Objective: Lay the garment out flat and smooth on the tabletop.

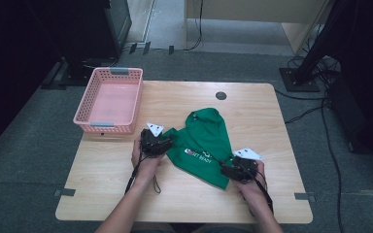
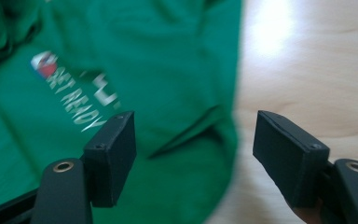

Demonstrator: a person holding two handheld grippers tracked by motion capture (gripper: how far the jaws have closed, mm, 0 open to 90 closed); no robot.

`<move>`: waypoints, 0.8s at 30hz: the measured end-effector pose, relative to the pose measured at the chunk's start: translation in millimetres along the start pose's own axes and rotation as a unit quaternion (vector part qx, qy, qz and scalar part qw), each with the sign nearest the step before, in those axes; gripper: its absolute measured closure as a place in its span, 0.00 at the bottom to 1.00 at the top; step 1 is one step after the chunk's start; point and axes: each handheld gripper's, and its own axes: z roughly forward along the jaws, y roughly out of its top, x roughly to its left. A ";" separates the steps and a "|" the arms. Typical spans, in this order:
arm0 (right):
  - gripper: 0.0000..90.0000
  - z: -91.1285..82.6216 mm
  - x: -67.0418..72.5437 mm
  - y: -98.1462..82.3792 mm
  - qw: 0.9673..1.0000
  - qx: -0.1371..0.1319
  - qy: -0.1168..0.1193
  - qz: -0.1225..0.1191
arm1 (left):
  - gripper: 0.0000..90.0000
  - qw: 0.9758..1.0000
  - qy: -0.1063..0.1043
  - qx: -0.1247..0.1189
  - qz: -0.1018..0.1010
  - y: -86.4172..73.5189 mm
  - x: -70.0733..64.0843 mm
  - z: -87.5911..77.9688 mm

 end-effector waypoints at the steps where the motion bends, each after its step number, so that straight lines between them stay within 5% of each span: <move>1: 0.33 3.1 4.2 -1.0 1.000 0.009 -0.001 -0.003 | 0.61 1.000 -0.004 0.001 0.012 0.8 -1.4 2.6; 4: 0.33 9.8 11.5 -4.6 0.999 0.015 -0.028 -0.028 | 0.86 0.999 -0.013 0.012 0.031 -0.3 -2.0 7.0; 7: 0.33 9.0 8.1 -4.9 0.999 0.015 -0.025 -0.030 | 1.00 0.999 -0.024 0.021 0.028 -4.7 2.1 6.4; 12: 0.33 5.9 -9.6 -6.8 1.000 0.021 -0.008 -0.020 | 1.00 0.997 -0.047 0.034 0.043 -16.1 5.1 -1.9; 24: 0.33 0.5 -40.1 -11.4 1.000 0.010 -0.013 -0.015 | 1.00 0.991 -0.096 0.032 0.093 -50.3 -2.5 -38.7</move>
